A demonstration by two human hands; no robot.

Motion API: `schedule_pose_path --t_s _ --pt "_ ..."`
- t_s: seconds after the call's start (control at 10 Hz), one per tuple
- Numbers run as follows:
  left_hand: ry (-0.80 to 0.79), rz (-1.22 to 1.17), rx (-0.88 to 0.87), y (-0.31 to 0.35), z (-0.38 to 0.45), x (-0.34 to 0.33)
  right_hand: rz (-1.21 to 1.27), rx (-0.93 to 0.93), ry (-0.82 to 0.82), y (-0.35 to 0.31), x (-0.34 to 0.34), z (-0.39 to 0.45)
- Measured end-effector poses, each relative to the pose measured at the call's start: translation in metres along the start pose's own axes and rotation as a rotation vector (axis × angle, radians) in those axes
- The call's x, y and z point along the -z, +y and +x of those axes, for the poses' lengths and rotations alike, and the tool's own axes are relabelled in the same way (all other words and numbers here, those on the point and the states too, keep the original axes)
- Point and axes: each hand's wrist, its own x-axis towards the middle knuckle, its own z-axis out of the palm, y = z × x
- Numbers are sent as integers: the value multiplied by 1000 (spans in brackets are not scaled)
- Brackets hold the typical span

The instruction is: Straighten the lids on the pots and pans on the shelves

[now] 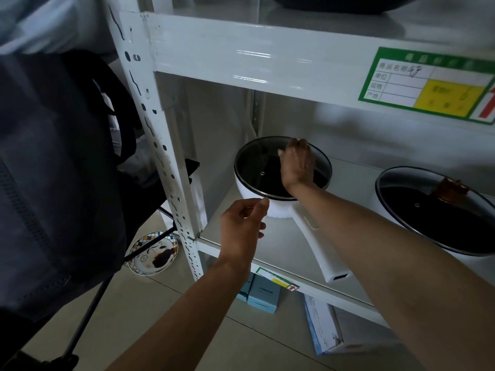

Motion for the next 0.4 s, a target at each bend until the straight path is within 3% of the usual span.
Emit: schedule_pose_path --t_s 0.4 --pt "-1 -30 4 19 -21 -21 83 -36 63 7 36 -35"
